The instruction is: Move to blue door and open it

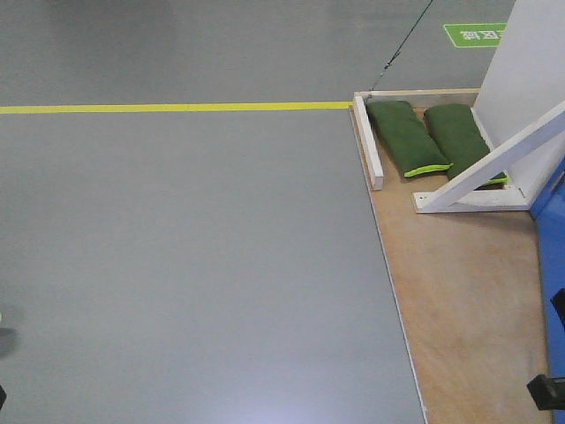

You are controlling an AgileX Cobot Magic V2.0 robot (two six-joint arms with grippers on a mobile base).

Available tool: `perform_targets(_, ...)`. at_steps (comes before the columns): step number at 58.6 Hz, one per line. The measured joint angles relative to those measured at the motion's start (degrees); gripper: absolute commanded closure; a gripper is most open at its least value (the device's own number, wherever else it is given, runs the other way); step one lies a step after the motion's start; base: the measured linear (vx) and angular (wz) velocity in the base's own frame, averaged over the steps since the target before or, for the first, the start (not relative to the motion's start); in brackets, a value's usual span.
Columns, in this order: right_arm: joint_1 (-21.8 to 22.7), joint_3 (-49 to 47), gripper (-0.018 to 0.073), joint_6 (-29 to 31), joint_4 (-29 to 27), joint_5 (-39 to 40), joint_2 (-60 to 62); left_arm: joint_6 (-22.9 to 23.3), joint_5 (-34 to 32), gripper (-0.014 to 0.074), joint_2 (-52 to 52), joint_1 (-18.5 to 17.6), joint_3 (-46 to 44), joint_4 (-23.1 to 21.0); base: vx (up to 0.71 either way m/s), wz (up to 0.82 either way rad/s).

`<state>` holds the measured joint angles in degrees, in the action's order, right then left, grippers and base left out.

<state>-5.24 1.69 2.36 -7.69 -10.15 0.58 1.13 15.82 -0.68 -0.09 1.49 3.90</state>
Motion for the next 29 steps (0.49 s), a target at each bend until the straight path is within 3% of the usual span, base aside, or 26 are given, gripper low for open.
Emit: perform_targets(29, 0.0, 0.0, 0.0547, 0.0, 0.0, 0.0, 0.0, 0.0, 0.0, 0.0524, 0.0, 0.0, 0.0, 0.0, 0.04, 0.02)
